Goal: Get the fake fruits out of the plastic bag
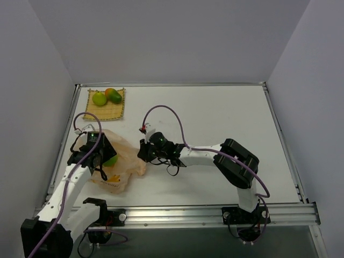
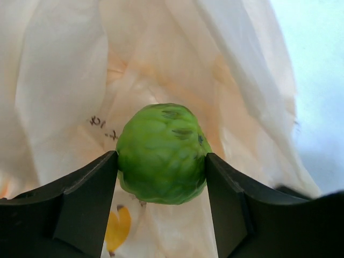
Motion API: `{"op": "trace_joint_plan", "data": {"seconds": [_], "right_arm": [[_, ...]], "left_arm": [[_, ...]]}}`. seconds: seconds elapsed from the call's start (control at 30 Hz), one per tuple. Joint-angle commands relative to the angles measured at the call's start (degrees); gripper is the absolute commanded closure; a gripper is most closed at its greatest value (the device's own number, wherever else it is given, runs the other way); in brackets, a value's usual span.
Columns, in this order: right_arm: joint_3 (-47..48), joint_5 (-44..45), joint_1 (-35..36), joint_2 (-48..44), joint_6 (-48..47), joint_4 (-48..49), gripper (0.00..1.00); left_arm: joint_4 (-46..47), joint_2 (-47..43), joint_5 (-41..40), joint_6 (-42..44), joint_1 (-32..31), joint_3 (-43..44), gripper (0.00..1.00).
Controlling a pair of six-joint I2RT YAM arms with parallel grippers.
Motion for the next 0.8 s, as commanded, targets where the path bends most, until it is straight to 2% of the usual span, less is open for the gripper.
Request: {"op": "trace_joint_plan", "data": {"seconds": [0.0,0.1,0.2,0.27,0.33,0.43,0.47,0.57,0.6,0.67,0.7,0.77], "right_arm": [[1.33,0.18,-0.52,-0.18,-0.23,1.23,1.0],[1.77,0.0,-0.43,0.88,-0.14,1.23,1.0],[2.12,-0.09,-0.34,1.85,0.03,1.05,1.0],[2.3,-0.09,0.0,1.93,0.03,0.79,1.0],[2.56,0.09,0.53,1.76,-0.31,0.44,1.0],[3.18,0.26,2.29,1.85,-1.02,-0.35,1.0],[3.35,0.53,3.68,1.85,-1.63,-1.05,1.0],[3.01,2.37,5.8,2.02,-2.6,-1.49,1.0],[2.83,2.55,6.5,2.11,-2.52,-1.49,1.0],[1.43,2.55,6.77,2.02,-2.51,-1.06,1.0],[0.81,2.29,7.12,1.85,-2.6,-0.62,1.0],[-0.24,1.76,7.56,0.89,-2.78,0.43,1.0]], "left_arm": [[-10.26,-6.57,5.51,-0.16,-0.16,6.29,0.81],[-16.67,-10.01,9.47,1.06,-0.25,9.46,0.81],[-19.16,-11.17,16.5,1.59,-0.07,14.47,0.81],[-18.82,-10.91,21.15,0.63,-0.16,18.41,0.81],[-13.91,-10.21,22.49,-2.53,-0.16,20.71,0.81],[-4.77,-5.39,19.26,-5.69,-0.16,25.63,0.81],[0.47,-3.71,15.94,-6.14,-0.16,27.47,0.81],[9.53,5.24,11.88,-7.72,-0.16,29.41,0.81],[11.05,10.49,7.34,-7.03,-0.16,31.16,0.81],[15.35,15.79,6.15,-6.85,-0.16,32.49,0.82],[16.85,20.51,2.23,-5.28,-0.07,33.37,0.82],[20.28,24.76,-0.33,-4.12,0.19,34.07,0.82]]}}
